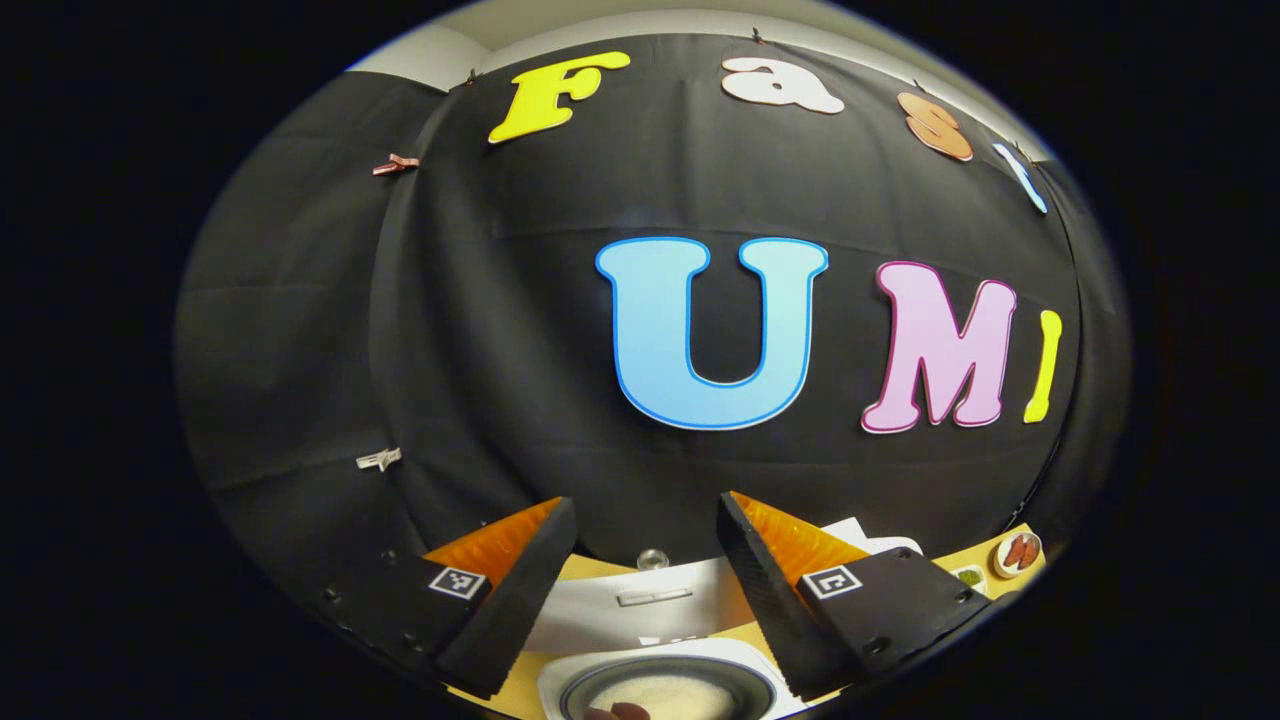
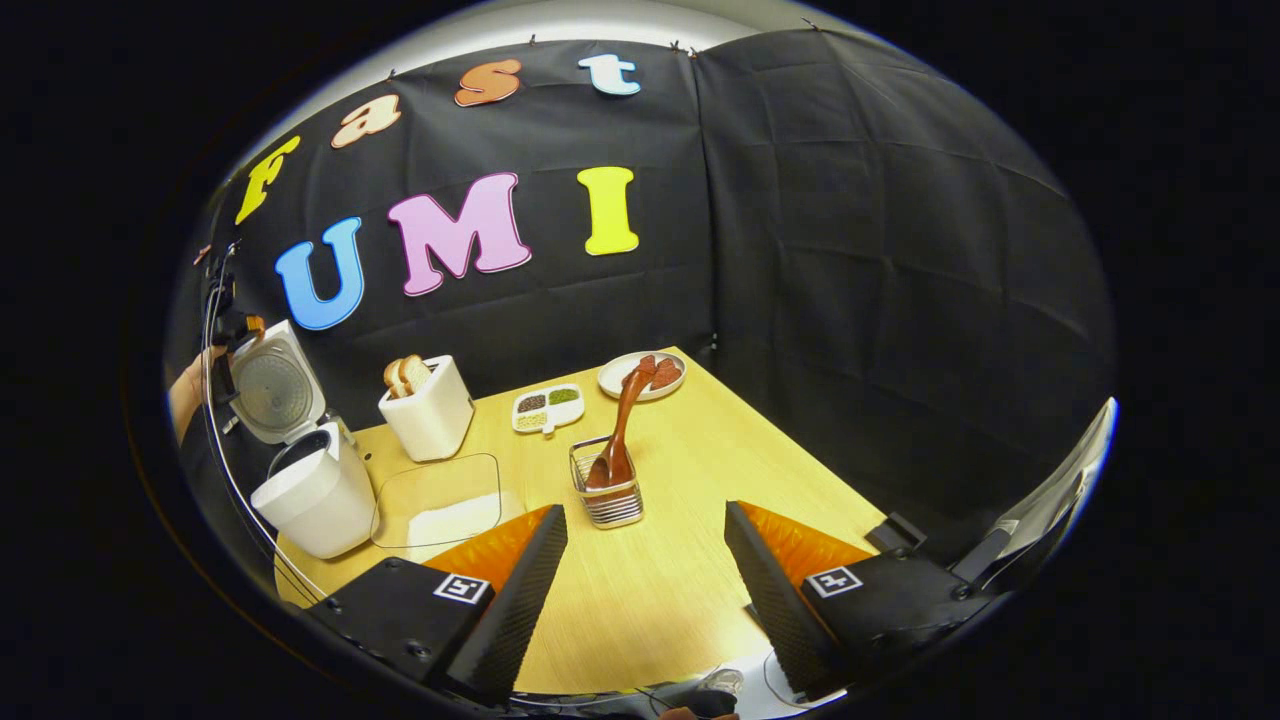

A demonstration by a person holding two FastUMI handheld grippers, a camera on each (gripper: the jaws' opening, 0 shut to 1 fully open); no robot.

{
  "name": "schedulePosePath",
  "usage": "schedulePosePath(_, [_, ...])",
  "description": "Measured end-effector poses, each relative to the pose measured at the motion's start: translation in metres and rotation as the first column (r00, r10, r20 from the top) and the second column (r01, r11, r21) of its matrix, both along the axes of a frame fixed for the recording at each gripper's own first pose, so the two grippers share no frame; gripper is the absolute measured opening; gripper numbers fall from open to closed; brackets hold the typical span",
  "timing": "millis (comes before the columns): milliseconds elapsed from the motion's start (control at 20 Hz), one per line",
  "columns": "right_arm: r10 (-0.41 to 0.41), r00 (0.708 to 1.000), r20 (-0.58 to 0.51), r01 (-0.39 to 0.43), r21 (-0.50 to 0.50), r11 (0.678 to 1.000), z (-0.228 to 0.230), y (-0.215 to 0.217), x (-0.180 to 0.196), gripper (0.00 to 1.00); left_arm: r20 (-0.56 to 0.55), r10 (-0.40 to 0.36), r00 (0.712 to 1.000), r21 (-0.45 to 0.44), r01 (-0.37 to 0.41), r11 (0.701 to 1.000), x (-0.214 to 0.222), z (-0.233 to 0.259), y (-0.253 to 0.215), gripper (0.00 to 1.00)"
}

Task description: Close the left gripper, press the button to open the rice cooker; take a wooden spoon from the chopstick holder with the right hand, scoop a spoonful of rice and pour it into the rice cooker, then put the wooden spoon back into the chopstick holder.

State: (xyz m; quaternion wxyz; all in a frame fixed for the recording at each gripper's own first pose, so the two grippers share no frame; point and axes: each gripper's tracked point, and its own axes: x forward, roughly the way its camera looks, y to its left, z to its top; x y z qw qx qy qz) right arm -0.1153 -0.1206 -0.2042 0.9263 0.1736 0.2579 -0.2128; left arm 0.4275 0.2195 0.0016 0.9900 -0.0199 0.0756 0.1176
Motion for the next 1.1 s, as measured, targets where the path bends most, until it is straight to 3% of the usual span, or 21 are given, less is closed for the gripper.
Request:
schedulePosePath(200, [0.048,0.999,0.026,-0.048,0.0,0.999,0.004,0.005,0.018,0.99,-0.034,0.023,0.999,-0.011,-0.024,1.0,-0.05,-0.032,-0.03,0.99])
schedulePosePath(550, [0.123,0.992,0.027,-0.122,-0.01,0.992,0.004,0.009,0.02,0.99,-0.203,0.072,0.977,-0.097,-0.094,0.991,-0.099,-0.13,-0.061,0.96])
schedulePosePath(650, [0.128,0.991,0.024,-0.128,-0.007,0.992,0.001,0.007,0.018,0.99,-0.229,0.064,0.971,-0.06,-0.079,0.995,-0.109,-0.15,-0.07,0.96])
schedulePosePath(1100, [0.102,0.995,0.018,-0.102,0.02,0.995,-0.009,-0.005,0.004,0.99,-0.297,0.066,0.953,-0.07,-0.091,0.993,-0.144,-0.199,-0.08,0.98])
